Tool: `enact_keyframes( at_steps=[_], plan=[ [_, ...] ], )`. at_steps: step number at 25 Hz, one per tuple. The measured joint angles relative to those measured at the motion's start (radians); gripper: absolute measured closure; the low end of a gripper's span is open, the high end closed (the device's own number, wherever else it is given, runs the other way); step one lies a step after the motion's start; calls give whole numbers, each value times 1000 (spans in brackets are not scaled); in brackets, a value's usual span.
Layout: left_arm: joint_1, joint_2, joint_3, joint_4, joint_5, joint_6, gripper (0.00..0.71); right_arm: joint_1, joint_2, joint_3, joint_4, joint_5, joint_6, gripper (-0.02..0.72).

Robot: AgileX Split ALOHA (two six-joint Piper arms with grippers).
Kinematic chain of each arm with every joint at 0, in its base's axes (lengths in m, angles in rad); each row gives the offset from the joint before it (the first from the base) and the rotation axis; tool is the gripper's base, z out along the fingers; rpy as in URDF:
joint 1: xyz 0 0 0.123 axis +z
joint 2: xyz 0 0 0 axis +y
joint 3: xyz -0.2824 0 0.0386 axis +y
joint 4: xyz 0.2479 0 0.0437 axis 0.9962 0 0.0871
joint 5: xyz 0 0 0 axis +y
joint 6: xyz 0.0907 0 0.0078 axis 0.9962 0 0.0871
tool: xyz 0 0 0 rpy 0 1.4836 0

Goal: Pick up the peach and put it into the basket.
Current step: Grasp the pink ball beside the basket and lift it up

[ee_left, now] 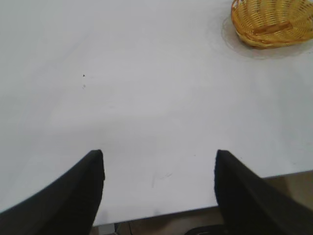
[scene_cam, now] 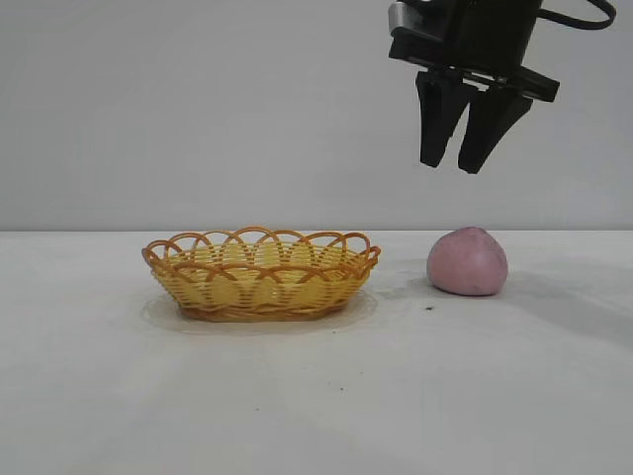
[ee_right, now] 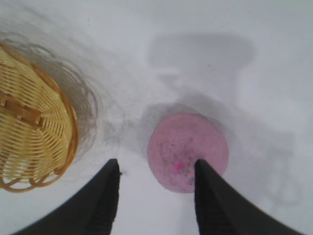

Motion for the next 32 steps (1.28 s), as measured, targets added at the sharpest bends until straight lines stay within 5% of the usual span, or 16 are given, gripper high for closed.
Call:
enact_keyframes(
  at_steps=[14, 22, 29, 32],
  plan=[
    [7, -10, 2, 0, -2, -2, 289, 0, 4, 0, -22, -12, 0, 400],
    [199, -10, 2, 0, -2, -2, 289, 0, 31, 0, -80, -7, 26, 400],
    [212, -10, 4, 0, -2, -2, 289, 0, 116, 0, -90, 5, 30, 400],
    [212, -10, 4, 0, -2, -2, 289, 2, 142, 0, -108, -3, 33, 627]
  ],
)
